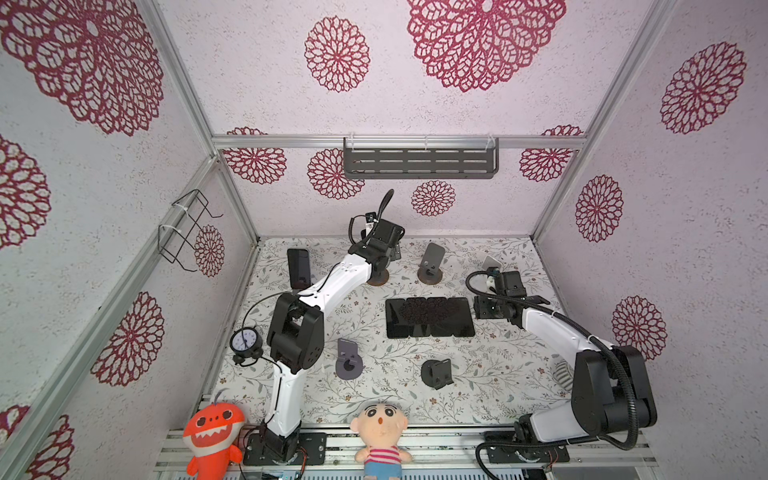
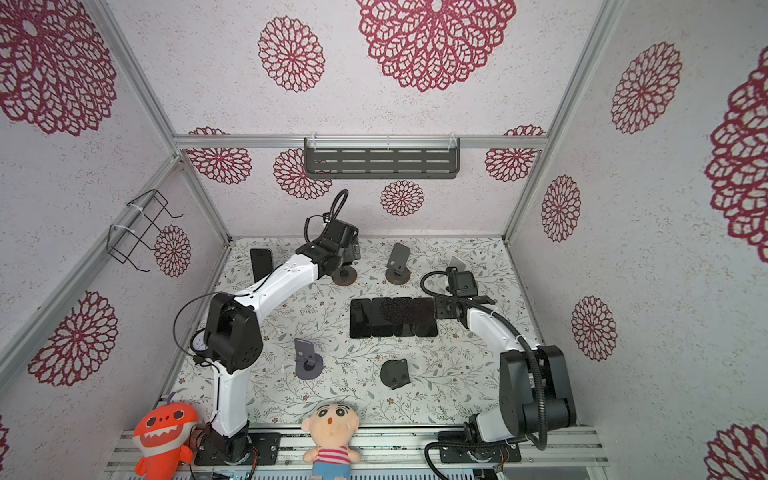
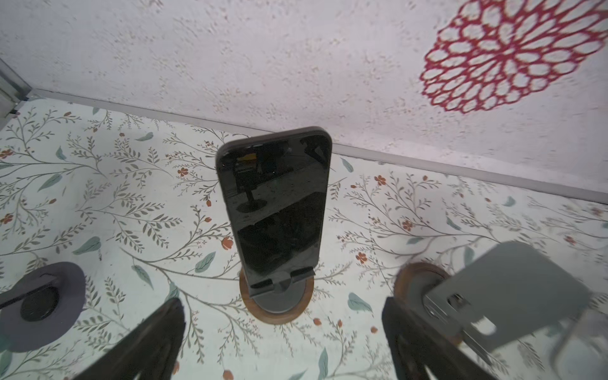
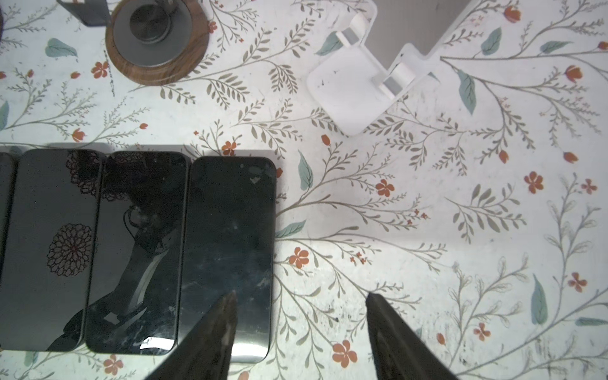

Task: Remove the phone from the phone stand
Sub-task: 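Move the left gripper to a black phone standing on a wooden-based stand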

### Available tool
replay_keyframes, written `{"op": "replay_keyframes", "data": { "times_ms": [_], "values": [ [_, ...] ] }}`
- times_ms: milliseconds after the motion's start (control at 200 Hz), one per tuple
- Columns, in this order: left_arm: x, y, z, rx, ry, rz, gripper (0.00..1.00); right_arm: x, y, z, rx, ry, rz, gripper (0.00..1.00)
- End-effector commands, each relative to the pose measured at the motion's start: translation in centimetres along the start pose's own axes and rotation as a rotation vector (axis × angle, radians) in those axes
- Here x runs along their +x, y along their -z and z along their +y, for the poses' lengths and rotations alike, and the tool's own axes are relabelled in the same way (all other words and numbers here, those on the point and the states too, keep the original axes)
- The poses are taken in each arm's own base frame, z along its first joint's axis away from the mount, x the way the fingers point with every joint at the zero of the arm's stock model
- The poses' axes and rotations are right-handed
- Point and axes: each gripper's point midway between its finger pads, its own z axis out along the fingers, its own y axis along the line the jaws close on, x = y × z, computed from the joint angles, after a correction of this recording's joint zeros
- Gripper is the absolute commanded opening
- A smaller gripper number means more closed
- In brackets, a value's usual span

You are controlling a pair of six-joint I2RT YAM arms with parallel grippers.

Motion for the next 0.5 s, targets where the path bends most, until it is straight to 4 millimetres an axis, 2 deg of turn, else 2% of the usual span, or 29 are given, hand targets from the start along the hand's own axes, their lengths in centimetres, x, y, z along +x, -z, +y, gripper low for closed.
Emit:
{"op": "replay_keyframes", "data": {
  "times_ms": [0, 145, 495],
  "values": [
    [-1.2, -0.3, -0.8, -0.089, 0.017, -0.100, 0.97, -0.6, 1.1, -0.2, 0.017, -0.039, -0.046, 0.66],
    [-1.6, -1.3, -1.2, -0.153, 0.016, -0.134, 0.97, -0.4, 1.0, -0.2, 0.020, -0.030, -0.041, 0.66],
    [-2.1, -2.2, -1.1, -0.228, -0.002, -0.182, 0.97, -0.1, 0.4, -0.2, 0.015, -0.006, -0.038, 0.66]
  ]
}}
